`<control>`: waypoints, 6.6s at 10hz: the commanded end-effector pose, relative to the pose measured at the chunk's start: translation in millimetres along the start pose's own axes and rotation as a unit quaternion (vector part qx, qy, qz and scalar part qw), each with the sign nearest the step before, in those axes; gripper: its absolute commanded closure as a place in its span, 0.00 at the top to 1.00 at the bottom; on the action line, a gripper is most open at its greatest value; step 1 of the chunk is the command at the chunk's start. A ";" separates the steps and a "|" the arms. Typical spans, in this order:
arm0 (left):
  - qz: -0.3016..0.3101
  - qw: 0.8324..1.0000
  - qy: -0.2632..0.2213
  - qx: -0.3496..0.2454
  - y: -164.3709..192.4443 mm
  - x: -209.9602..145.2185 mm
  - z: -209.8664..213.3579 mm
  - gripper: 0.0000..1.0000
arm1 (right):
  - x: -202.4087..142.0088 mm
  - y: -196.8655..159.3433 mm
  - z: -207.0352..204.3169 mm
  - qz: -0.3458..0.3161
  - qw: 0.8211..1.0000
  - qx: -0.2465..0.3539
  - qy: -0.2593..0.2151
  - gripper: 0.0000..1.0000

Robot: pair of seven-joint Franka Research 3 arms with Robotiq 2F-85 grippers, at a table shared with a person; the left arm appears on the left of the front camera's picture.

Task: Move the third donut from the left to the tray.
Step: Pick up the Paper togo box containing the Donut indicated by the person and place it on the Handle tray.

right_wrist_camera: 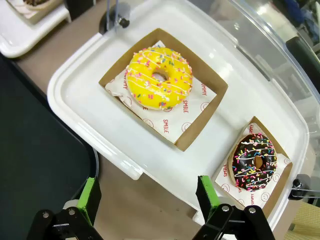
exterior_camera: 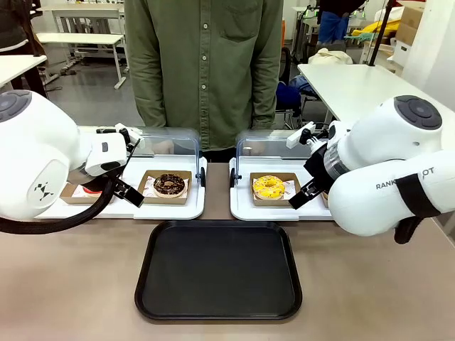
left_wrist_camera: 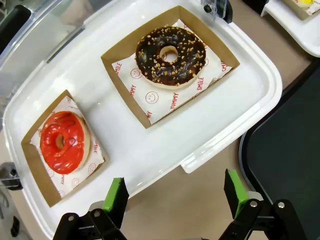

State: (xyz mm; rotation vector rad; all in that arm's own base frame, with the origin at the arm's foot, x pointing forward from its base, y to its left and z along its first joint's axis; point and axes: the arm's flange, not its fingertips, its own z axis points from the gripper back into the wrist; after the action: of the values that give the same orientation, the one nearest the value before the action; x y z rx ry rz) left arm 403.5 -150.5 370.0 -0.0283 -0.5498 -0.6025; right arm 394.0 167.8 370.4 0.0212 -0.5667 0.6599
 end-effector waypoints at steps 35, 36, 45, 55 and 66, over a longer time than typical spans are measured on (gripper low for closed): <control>-0.120 0.895 -0.321 -0.287 343.0 -158.8 96.7 1.00 | -203.5 -307.9 136.9 -0.044 0.921 0.233 -0.308 1.00; -0.120 0.895 -0.321 -0.287 343.0 -158.8 96.7 1.00 | -203.5 -307.9 136.9 -0.044 0.921 0.233 -0.308 1.00; -0.120 0.895 -0.321 -0.287 343.0 -158.8 96.7 1.00 | -204.8 -304.0 138.4 -0.054 0.926 0.237 -0.290 1.00; -0.120 0.895 -0.321 -0.287 343.0 -158.8 96.7 1.00 | -204.8 -304.0 138.4 -0.054 0.926 0.237 -0.290 1.00; -0.120 0.895 -0.321 -0.287 343.0 -158.8 96.7 1.00 | -204.8 -304.0 138.4 -0.054 0.926 0.237 -0.290 1.00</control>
State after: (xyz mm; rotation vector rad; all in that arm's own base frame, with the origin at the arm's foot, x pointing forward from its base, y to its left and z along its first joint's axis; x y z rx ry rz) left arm 435.5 234.0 419.5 -0.7626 -1.0000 -0.9809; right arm 371.6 -218.7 431.6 0.7166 -0.9511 0.6675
